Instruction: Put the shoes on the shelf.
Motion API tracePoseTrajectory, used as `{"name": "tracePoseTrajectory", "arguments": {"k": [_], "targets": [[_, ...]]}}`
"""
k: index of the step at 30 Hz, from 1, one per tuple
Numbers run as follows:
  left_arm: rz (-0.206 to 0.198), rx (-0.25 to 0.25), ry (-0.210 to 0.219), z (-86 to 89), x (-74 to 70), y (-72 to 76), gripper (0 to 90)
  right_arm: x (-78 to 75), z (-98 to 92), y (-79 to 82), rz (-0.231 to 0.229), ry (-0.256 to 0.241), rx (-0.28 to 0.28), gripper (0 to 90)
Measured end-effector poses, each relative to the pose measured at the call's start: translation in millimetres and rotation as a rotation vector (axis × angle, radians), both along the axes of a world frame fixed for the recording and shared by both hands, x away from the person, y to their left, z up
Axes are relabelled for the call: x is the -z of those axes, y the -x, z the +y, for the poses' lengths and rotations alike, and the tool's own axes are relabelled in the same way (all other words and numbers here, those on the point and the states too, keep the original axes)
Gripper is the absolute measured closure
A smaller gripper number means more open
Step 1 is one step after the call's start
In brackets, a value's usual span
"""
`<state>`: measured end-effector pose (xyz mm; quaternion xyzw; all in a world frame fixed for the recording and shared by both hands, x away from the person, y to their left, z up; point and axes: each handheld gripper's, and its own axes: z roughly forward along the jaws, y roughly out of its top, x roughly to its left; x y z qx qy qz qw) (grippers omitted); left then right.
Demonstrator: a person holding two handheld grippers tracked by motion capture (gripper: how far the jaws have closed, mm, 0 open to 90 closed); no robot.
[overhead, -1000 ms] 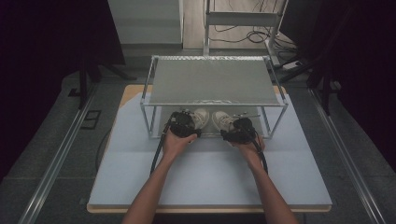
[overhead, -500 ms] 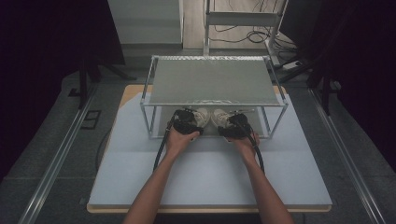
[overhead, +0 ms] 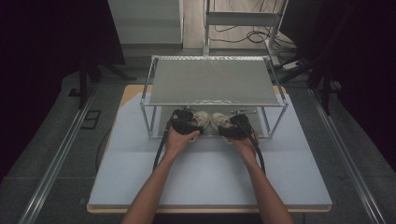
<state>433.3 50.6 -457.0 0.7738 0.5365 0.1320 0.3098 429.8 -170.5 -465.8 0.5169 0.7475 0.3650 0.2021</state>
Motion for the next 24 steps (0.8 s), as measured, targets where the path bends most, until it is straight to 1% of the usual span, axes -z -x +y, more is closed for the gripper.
{"name": "tracePoseTrajectory", "arguments": {"k": [1,2,3,4,5,6,7,8,9,10,12,13,15,16,18,19,20,21,22,24], "targets": [[-0.024,0.08,0.066,8.0,-2.0,3.5,21.0,-3.0,-2.4,2.7,-0.01,0.005,-0.009,22.4],[-0.024,0.08,0.066,8.0,-2.0,3.5,21.1,-3.0,-2.4,2.7,-0.01,0.005,-0.009,22.4],[-0.042,-0.008,0.066,7.7,-5.6,11.2,21.1,-6.8,-3.2,7.7,0.003,-0.014,-0.005,22.4],[-0.052,0.024,0.078,12.4,-8.3,15.3,21.4,-10.4,-5.6,12.0,-0.007,-0.022,-0.012,22.8],[-0.096,0.05,0.033,20.0,-11.3,17.7,21.7,-14.1,-8.2,16.7,-0.025,-0.026,-0.014,23.0],[-0.121,0.066,0.047,27.4,-15.2,28.3,23.2,-21.1,-13.6,26.9,-0.046,-0.045,-0.021,24.0],[-0.121,0.066,0.047,27.4,-15.2,28.3,24.3,-24.1,-16.7,32.1,-0.057,-0.051,-0.025,24.6],[-0.135,0.085,0.048,31.8,-16.8,33.0,25.8,-27.2,-20.2,37.5,-0.071,-0.054,-0.032,25.6],[-0.146,0.095,0.054,36.2,-18.4,38.5,29.4,-29.9,-23.8,42.8,-0.084,-0.061,-0.037,26.8],[-0.136,0.059,0.088,37.4,-19.7,46.9,29.4,-29.9,-23.8,42.8,-0.084,-0.061,-0.037,26.8],[-0.157,0.075,0.073,46.1,-22.1,57.8,38.3,-34.2,-32.3,53.7,-0.102,-0.069,-0.043,28.3],[-0.169,0.072,0.066,50.5,-22.6,62.9,42.3,-35.5,-37.2,58.9,-0.111,-0.077,-0.036,30.3],[-0.182,0.063,0.036,60.2,-22.3,70.4,51.1,-36.1,-47.6,67.4,-0.11,-0.098,-0.034,35.0],[-0.182,0.055,0.02,64.6,-21.0,72.9,60.8,-33.7,-56.9,73.3,-0.111,-0.103,-0.024,43.1],[-0.179,0.039,-0.023,71.1,-16.5,76.5,68.6,-29.8,-65.9,75.8,-0.094,-0.104,-0.023,53.2],[-0.174,0.035,-0.03,73.6,-13.4,77.5,68.6,-29.8,-65.9,75.8,-0.094,-0.104,-0.023,53.2],[-0.162,0.039,-0.031,76.0,-10.3,77.6,72.0,-27.2,-69.6,76.1,-0.085,-0.098,-0.014,58.1],[-0.123,0.052,-0.024,78.9,-3.2,75.8,75.6,-20.8,-75.8,75.5,-0.062,-0.078,-0.002,66.1],[-0.123,0.052,-0.024,78.9,-3.2,75.8,77.4,-20.8,-75.8,75.5,-0.062,-0.078,-0.002,66.1],[-0.094,0.06,-0.011,80.1,3.4,72.5,78.9,-13.5,-80.2,73.9,-0.036,-0.074,0.0,73.7]]}}
